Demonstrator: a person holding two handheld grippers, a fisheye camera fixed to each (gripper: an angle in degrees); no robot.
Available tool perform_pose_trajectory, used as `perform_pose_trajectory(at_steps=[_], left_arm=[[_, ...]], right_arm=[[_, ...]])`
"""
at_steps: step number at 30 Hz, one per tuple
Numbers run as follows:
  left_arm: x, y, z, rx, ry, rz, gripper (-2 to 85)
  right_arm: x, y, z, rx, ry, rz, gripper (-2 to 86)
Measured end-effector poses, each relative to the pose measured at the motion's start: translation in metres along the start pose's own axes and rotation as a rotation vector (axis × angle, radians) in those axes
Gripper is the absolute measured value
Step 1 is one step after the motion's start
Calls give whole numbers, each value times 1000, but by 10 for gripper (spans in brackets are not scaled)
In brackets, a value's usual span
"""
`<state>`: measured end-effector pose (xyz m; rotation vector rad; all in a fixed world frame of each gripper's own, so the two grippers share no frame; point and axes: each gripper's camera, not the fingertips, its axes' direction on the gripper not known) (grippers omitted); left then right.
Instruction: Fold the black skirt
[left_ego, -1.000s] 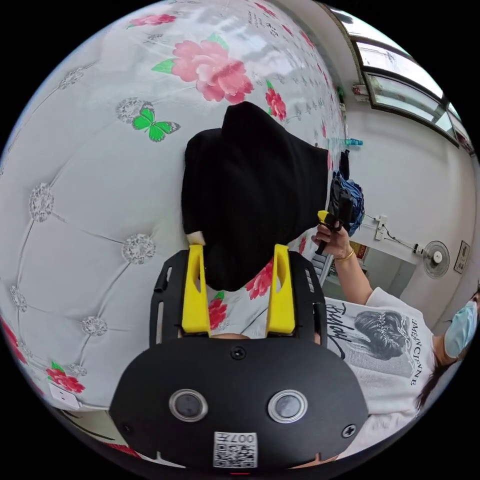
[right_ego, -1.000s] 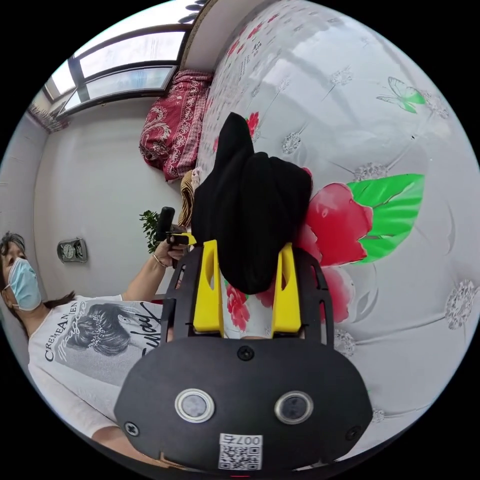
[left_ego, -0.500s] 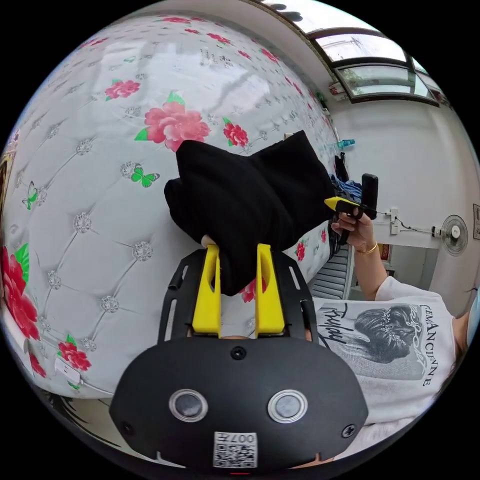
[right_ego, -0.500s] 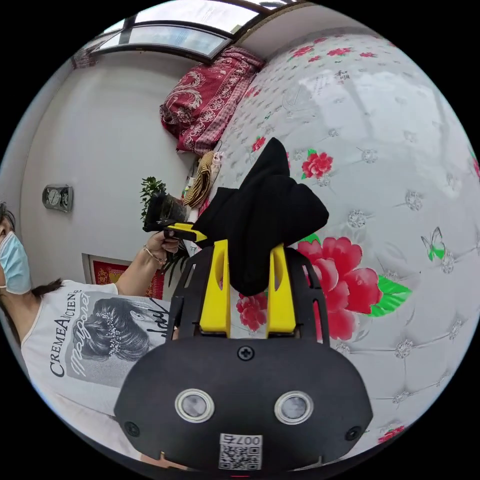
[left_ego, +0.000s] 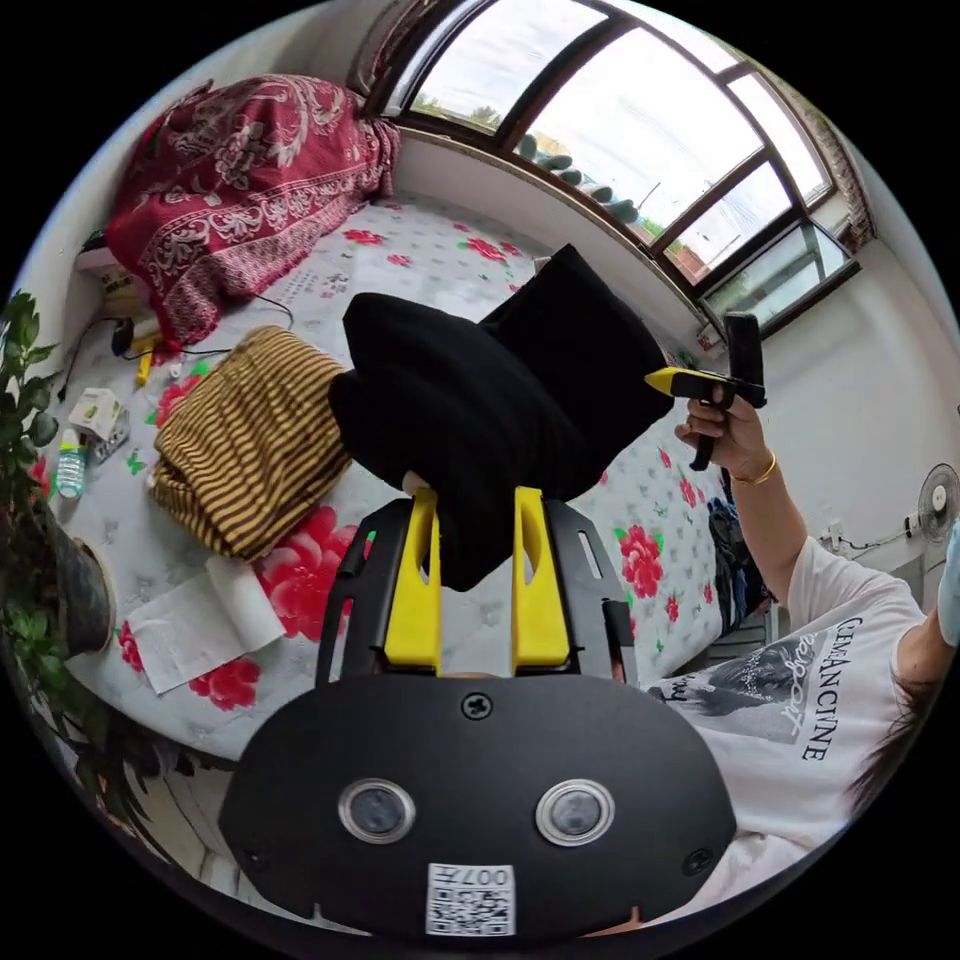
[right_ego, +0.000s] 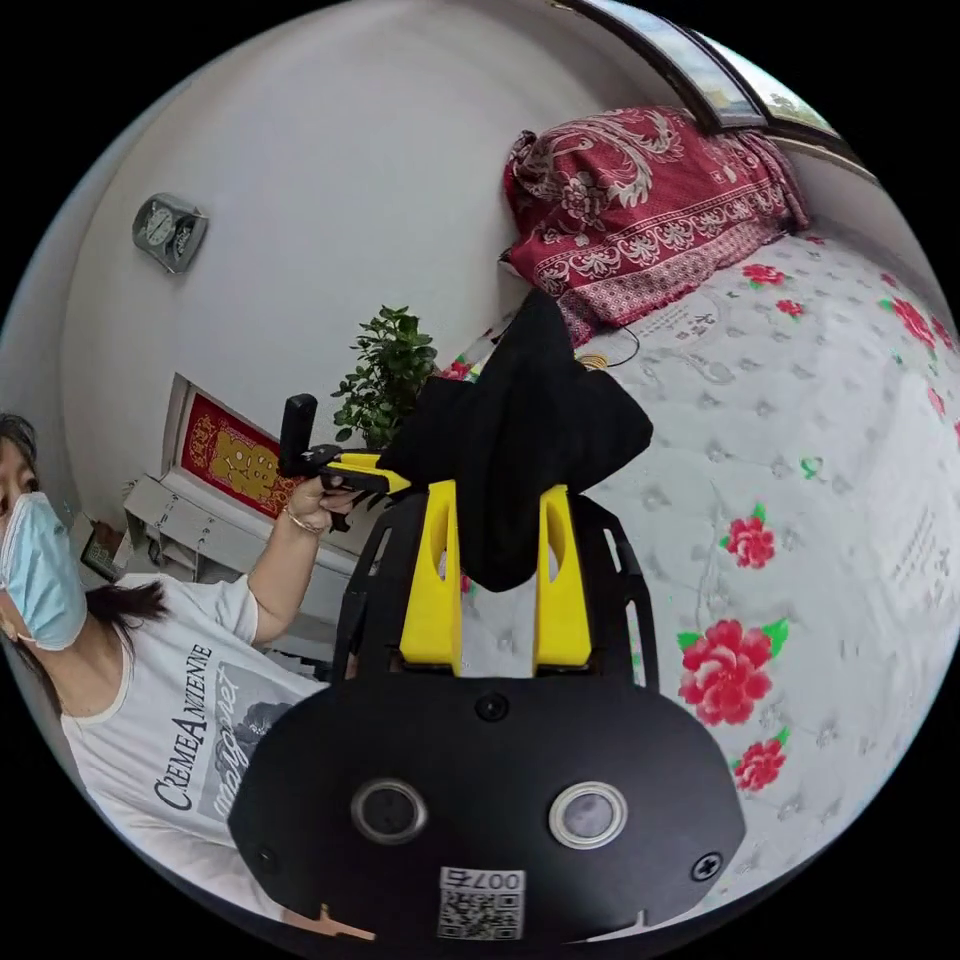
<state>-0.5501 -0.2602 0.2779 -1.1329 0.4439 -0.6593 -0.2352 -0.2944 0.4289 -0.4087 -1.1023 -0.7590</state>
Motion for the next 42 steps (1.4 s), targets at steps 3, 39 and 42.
perform_pose_trajectory(at_steps=[3, 39, 42], left_arm=[[-65, -6, -7, 46, -105, -78, 108], [-40, 90, 294, -241, 203, 559, -9], [-13, 94, 308, -262, 221, 639, -10]], right_arm=[[19, -78, 73, -48, -28, -41, 85], [-65, 280, 142, 313, 442, -6, 2], [-77, 318, 136, 299, 493, 52, 0]])
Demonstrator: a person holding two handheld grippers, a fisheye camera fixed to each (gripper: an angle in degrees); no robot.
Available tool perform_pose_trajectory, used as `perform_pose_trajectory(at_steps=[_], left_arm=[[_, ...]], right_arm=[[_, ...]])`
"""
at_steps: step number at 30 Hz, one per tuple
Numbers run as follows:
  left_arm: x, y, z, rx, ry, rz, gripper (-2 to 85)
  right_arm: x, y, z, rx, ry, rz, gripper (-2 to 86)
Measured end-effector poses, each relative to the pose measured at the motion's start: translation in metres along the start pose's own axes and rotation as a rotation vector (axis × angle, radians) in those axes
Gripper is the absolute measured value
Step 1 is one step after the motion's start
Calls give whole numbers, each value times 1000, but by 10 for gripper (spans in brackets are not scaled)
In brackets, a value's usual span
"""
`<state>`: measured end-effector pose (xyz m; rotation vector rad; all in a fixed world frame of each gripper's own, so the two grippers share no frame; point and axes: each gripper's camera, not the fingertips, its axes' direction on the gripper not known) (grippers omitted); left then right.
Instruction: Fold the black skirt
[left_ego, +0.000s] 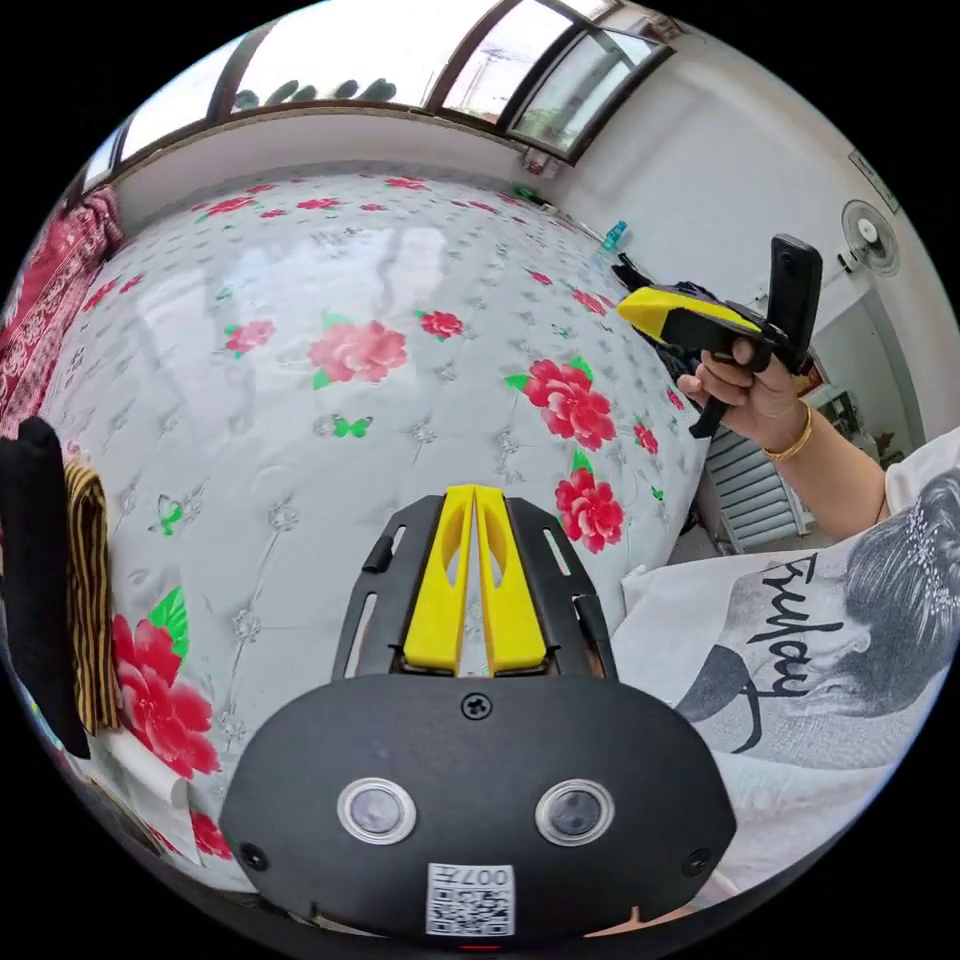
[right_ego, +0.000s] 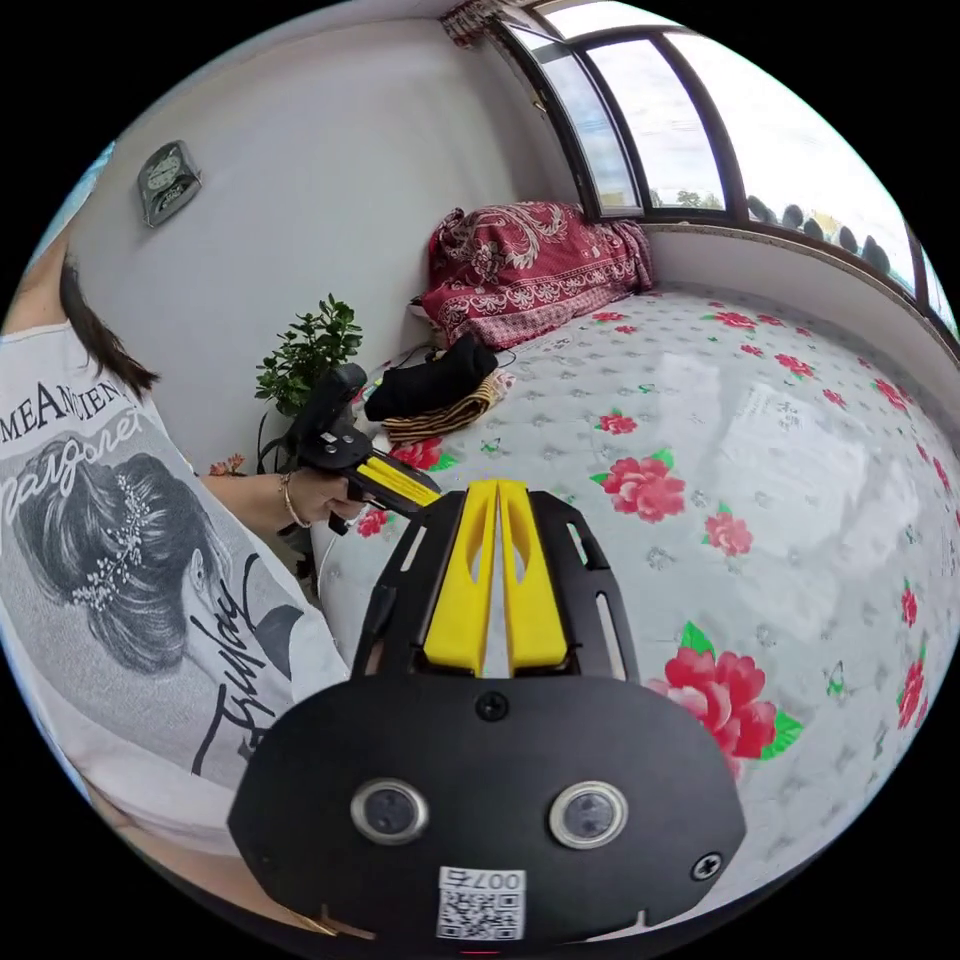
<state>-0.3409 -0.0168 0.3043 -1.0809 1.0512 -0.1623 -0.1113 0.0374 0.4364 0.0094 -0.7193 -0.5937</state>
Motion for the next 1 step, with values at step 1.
perform_pose_trajectory(at_steps=[1], left_arm=[[4, -2, 3, -1, 3, 11, -10]], right_arm=[[0, 7, -4, -1, 9, 12, 0]])
